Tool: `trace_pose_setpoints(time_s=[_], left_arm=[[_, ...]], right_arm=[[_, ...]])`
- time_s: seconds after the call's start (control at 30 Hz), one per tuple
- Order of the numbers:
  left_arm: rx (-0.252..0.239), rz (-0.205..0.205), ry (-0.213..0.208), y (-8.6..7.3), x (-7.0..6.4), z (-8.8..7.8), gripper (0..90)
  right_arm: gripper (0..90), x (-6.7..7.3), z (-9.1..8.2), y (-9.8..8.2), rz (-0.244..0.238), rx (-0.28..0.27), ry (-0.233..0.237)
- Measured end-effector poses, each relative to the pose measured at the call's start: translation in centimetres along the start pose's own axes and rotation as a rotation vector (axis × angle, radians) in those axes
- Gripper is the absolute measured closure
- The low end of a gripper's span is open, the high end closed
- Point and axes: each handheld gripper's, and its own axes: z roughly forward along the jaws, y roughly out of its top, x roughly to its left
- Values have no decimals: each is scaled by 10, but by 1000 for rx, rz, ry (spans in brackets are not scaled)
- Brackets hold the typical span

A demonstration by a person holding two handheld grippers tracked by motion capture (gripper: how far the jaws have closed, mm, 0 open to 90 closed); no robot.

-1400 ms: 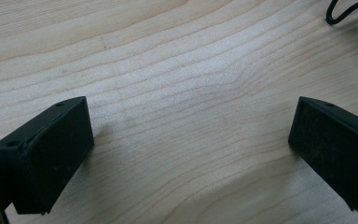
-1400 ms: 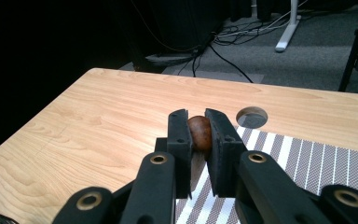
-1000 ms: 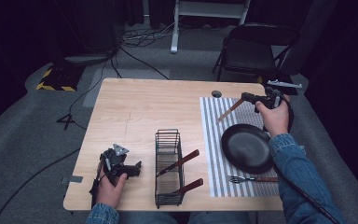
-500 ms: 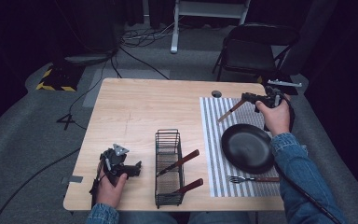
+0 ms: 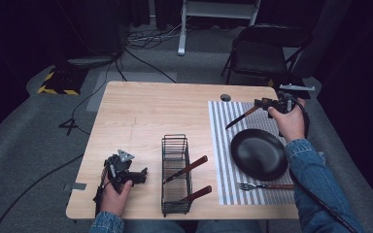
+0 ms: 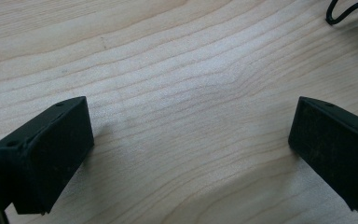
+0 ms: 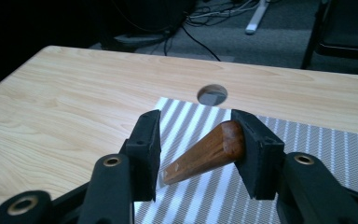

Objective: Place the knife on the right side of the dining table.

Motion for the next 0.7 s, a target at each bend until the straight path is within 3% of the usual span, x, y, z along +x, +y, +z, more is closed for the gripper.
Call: trace_pose_setpoints(time_s=[0.3,0.7], left_arm=[[0,-2,0,0,0,0,1],[0,0,0,0,0,0,1]], right_arm=[[529,-10,1,-8,-19,44,-70],[523,-26,1,-18,14,57,-102]])
